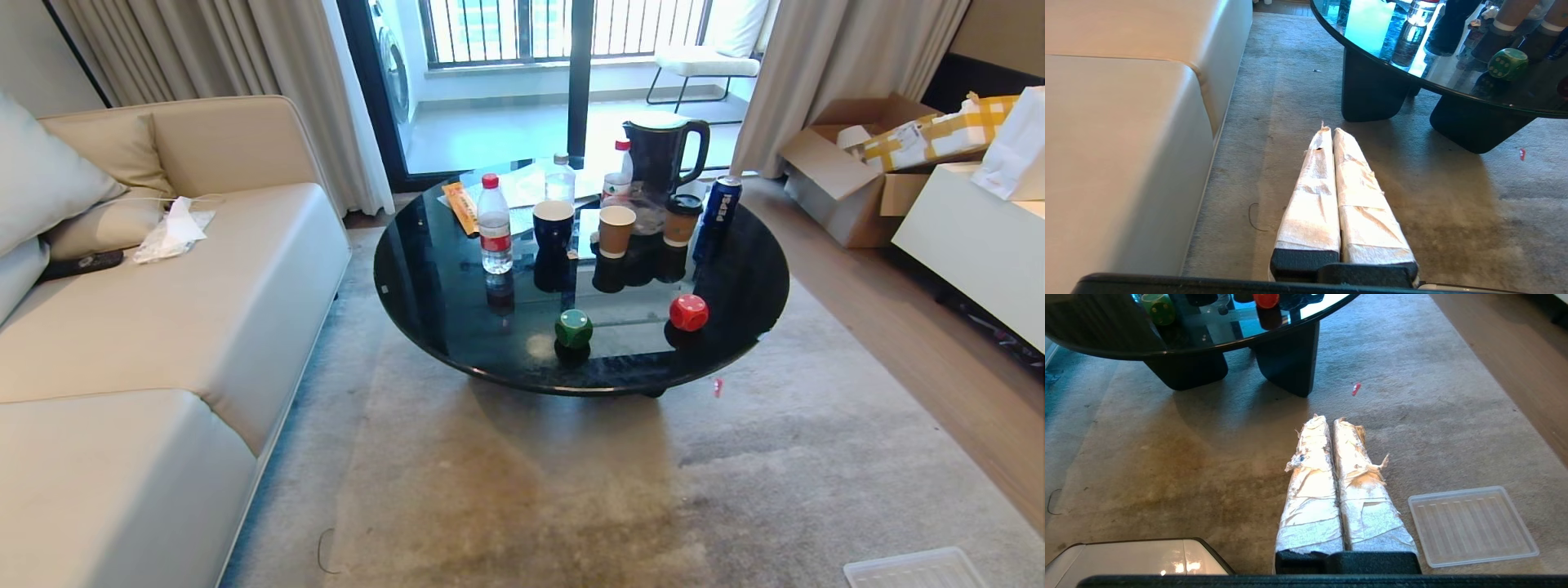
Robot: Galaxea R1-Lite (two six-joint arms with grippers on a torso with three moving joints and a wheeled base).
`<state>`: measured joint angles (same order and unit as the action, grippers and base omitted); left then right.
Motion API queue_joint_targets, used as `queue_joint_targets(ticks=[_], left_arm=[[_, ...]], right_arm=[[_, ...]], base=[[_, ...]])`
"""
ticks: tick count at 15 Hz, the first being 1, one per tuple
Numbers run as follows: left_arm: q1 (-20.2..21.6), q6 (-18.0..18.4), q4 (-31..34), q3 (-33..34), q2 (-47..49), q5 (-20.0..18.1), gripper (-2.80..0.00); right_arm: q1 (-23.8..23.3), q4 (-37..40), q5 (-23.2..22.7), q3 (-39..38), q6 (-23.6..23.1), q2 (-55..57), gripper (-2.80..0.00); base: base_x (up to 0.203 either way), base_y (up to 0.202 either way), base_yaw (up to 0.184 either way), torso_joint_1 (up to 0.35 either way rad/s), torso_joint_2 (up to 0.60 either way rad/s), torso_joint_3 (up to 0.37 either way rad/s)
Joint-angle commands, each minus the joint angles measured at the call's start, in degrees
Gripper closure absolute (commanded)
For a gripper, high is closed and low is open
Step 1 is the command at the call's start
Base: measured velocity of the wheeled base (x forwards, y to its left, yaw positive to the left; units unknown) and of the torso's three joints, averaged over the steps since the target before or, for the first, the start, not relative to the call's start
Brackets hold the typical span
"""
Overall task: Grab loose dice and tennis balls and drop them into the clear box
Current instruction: Pick up toys out of the box
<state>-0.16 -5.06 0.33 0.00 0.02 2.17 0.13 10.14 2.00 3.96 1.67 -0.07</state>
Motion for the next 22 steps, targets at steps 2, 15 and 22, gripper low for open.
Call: queue_joint_targets(ticks=[2,15,22], left_arm=[[-0.02,1.65,-0.14,0.00,0.06,-0.30,0.00],[-0.02,2.86,-0.15,0.00,0.06,-0.68,0.00],[-0.02,5.32,-0.24,0.00,0.06,-2.35,0.00]], right_arm=[[0.04,0.05,0.02,-0.01,0.00,0.07,0.00],[0.04,0.05,0.02,-0.01,0.00,0.07,0.00],[0.04,0.05,0.02,-0.01,0.00,0.07,0.00]], base=[[0.000,0.181,0.003,0.003,0.00,0.005],[0.000,0.090,0.000,0.001,0.00,0.001],[0.000,0.000,0.000,0.000,0.00,0.000]])
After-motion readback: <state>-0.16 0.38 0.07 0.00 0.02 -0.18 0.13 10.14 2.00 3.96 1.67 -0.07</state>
